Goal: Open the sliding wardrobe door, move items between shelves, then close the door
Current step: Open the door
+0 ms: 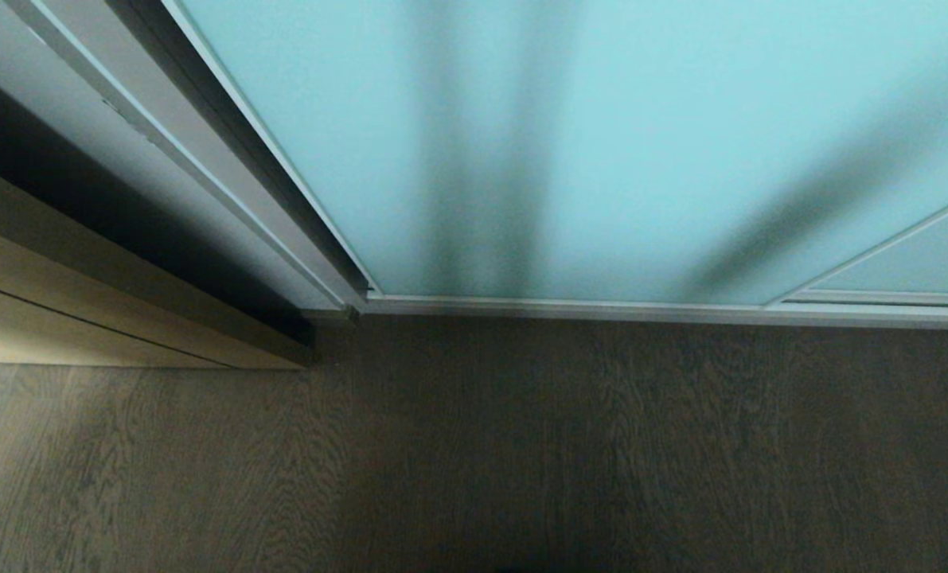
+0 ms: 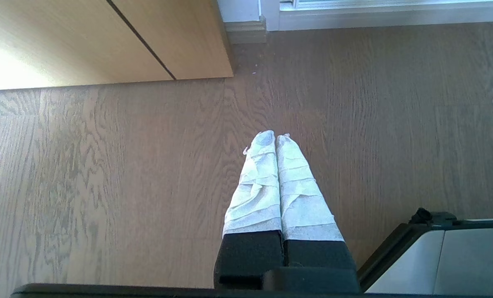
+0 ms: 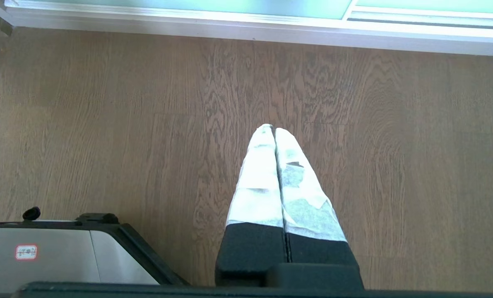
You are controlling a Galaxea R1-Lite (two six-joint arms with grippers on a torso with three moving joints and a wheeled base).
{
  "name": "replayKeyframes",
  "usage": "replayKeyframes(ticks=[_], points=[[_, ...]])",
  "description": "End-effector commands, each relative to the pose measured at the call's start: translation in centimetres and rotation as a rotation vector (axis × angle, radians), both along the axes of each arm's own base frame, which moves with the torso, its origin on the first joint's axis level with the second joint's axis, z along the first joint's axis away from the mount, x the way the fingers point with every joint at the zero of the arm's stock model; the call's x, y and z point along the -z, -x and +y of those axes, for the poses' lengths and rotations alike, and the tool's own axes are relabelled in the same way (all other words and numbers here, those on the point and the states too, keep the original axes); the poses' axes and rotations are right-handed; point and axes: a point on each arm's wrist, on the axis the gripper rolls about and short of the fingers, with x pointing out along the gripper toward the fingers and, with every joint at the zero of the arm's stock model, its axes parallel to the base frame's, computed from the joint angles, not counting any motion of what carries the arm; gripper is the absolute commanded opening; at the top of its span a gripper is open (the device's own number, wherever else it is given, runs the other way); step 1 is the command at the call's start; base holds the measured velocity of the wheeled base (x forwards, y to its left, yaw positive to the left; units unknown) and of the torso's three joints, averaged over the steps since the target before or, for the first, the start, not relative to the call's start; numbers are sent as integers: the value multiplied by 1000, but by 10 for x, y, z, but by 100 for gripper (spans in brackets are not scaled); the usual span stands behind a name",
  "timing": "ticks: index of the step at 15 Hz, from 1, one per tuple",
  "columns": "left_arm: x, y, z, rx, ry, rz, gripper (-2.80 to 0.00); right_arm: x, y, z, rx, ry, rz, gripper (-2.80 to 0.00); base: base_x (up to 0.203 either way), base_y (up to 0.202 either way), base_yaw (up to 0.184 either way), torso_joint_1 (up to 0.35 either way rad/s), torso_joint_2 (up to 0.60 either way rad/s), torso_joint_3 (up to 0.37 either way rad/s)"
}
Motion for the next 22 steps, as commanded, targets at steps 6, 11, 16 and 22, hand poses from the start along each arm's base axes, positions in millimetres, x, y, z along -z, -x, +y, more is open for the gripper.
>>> replayKeyframes(ticks=[6,11,16,22], points=[[0,0,0,-1,0,1,-280,0,0,0,0,1,1,-280,0,0,0,0,0,0],[0,0,0,-1,0,1,-280,0,0,0,0,1,1,-280,0,0,0,0,0,0],[0,0,0,-1,0,2,-280,0,0,0,0,1,1,-280,0,0,0,0,0,0],[0,0,0,-2,-10,4,-280,0,0,0,0,1,1,-280,0,0,0,0,0,0]])
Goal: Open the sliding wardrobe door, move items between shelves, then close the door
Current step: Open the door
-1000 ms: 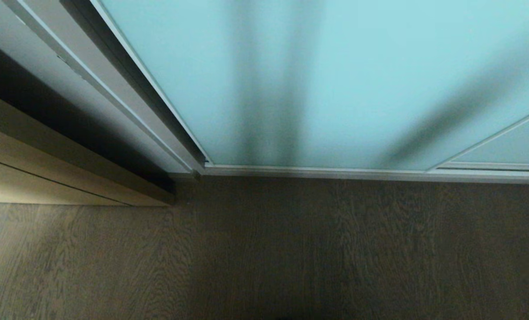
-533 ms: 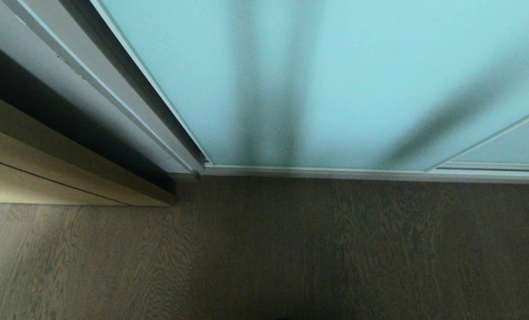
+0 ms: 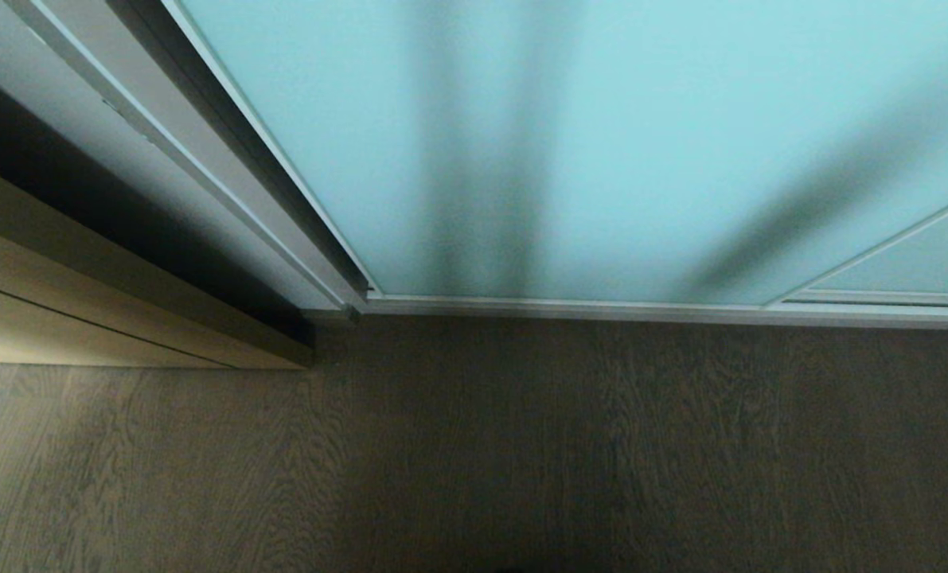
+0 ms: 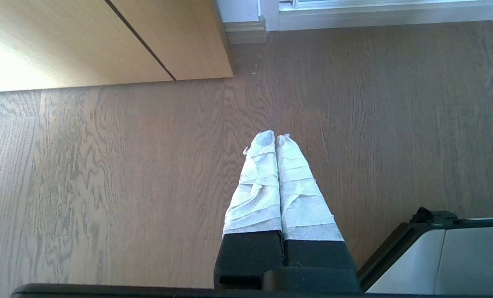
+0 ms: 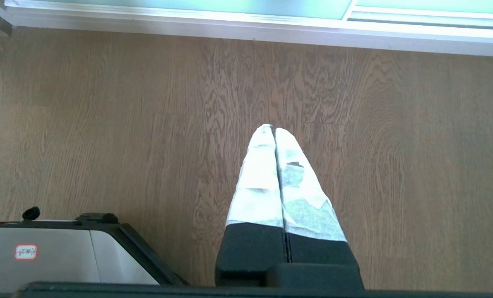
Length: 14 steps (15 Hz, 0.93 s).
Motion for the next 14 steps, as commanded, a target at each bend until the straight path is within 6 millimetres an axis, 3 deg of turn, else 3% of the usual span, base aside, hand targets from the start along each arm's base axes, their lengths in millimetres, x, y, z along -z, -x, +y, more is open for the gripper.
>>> replayKeyframes(ticks=[1,4,5,7,9,14], points=[[0,0,0,-1,1,3,-280,0,0,0,0,0,1,-280,0,0,0,0,0,0],[-2,1,0,-9,-1,2,-280,0,0,0,0,0,1,-280,0,0,0,0,0,0],[-13,3,0,-10,-3,-28,-280,0,0,0,0,0,1,-280,0,0,0,0,0,0],[-54,8,0,-11,0,-95,-280,0,0,0,0,0,1,-280,0,0,0,0,0,0],[-108,11,0,-9,12,-184,-280,0,0,0,0,-1,1,-280,0,0,0,0,0,0],[-194,-39,1,0,24,-352,-280,0,0,0,0,0,1,-280,0,0,0,0,0,0]])
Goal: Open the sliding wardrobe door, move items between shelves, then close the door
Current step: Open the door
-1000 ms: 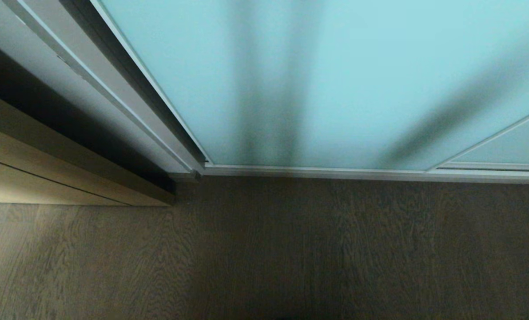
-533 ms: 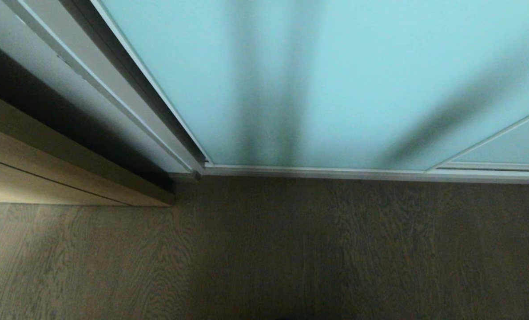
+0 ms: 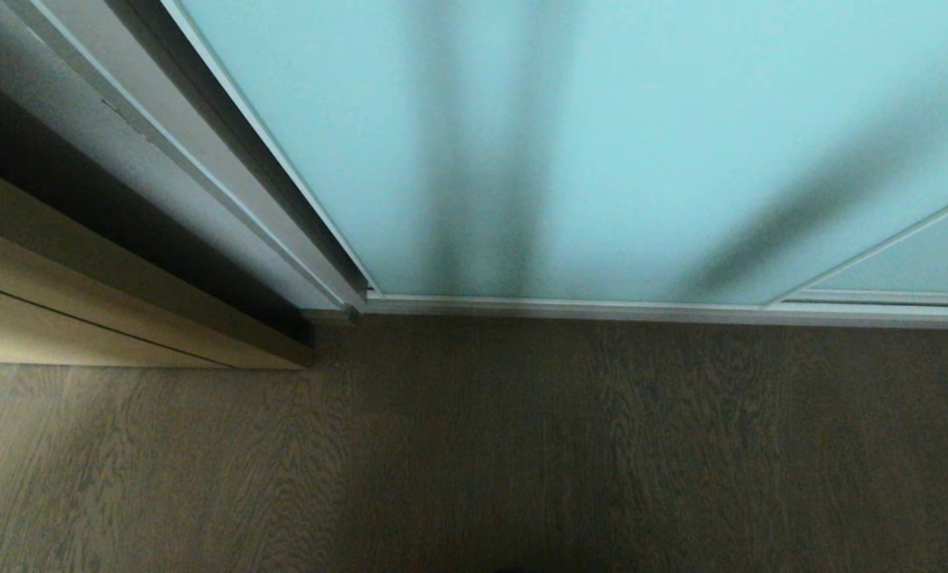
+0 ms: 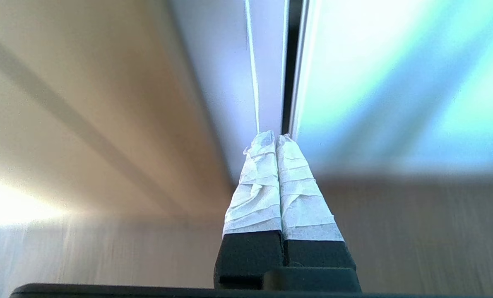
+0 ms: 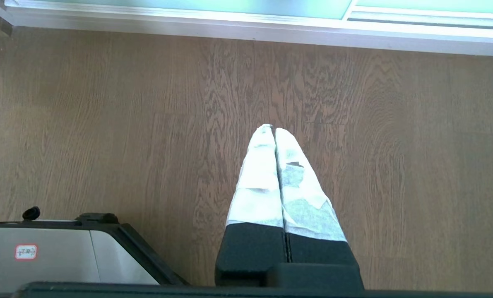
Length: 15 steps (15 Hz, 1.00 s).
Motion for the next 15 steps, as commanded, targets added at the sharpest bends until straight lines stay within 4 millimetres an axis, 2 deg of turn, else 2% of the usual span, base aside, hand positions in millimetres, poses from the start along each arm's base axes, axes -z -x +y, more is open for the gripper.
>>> replayKeyframes(ticks=[1,3,6,10,12,15], points=[[-36,-40,0,1,0,-86,-280,0,0,0,0,0,1,-280,0,0,0,0,0,0],[-51,-44,0,13,-4,-185,-280,0,0,0,0,0,1,-280,0,0,0,0,0,0],[-54,-41,0,42,49,-201,-280,0,0,0,0,0,1,-280,0,0,0,0,0,0],[-56,-42,0,60,35,-211,-280,0,0,0,0,0,1,-280,0,0,0,0,0,0],[-61,-50,0,61,34,-225,-280,0,0,0,0,0,1,-280,0,0,0,0,0,0],[-72,-63,0,59,27,-344,-280,0,0,0,0,0,1,-280,0,0,0,0,0,0]])
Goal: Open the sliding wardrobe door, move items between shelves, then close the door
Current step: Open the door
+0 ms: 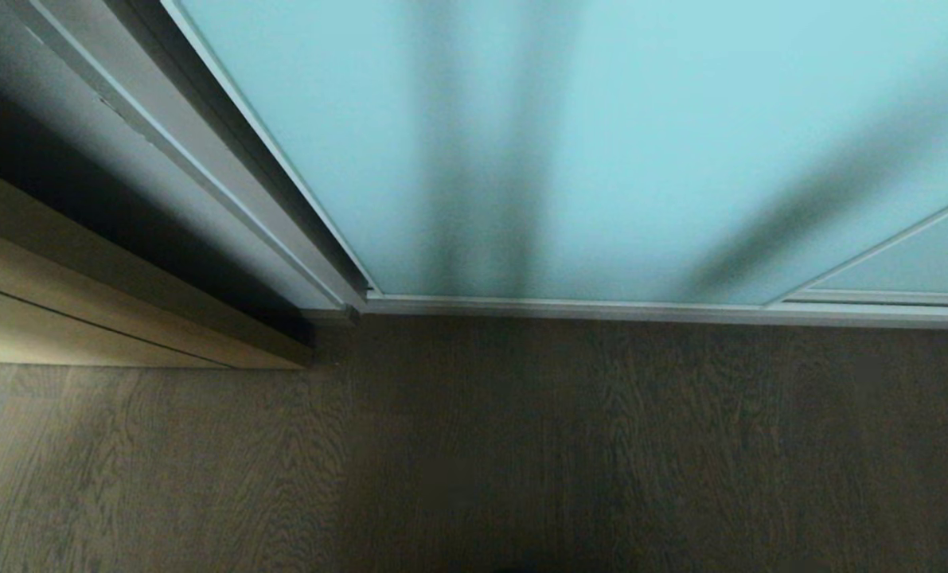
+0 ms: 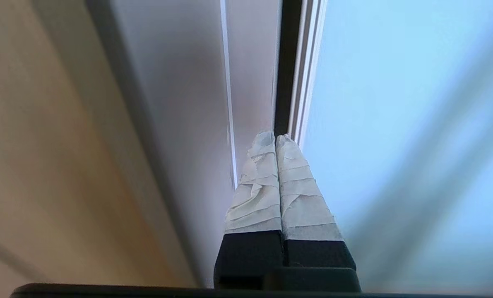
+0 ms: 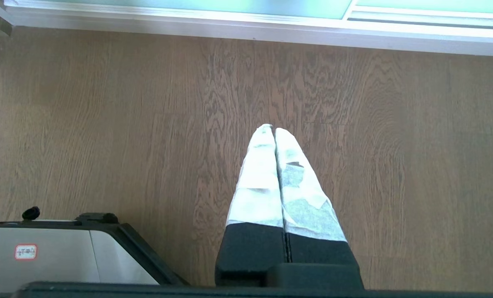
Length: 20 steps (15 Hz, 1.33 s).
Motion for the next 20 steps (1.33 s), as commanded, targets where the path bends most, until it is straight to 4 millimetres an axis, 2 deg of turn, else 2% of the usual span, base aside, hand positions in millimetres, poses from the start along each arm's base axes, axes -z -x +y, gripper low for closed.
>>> replayKeyframes(ticks=[1,4,6,8,11,14,15,18,20], points=[[0,-14,0,-6,-5,-27,-280,0,0,0,0,-2,0,-280,0,0,0,0,0,0],[-3,-24,0,3,6,-41,-280,0,0,0,0,-1,0,-280,0,0,0,0,0,0],[-10,-23,0,1,1,-124,-280,0,0,0,0,0,0,-280,0,0,0,0,0,0],[-10,-24,0,9,6,-124,-280,0,0,0,0,-2,0,-280,0,0,0,0,0,0],[2,-35,1,-2,26,32,-280,0,0,0,0,0,0,-280,0,0,0,0,0,0],[17,-31,1,-9,25,262,-280,0,0,0,0,0,0,-280,0,0,0,0,0,0],[16,-25,0,10,12,323,-280,0,0,0,0,0,0,-280,0,0,0,0,0,0],[-5,-9,-2,79,-31,358,-280,0,0,0,0,0,0,-280,0,0,0,0,0,0],[-4,-20,-2,91,-37,398,-280,0,0,0,0,0,0,-280,0,0,0,0,0,0]])
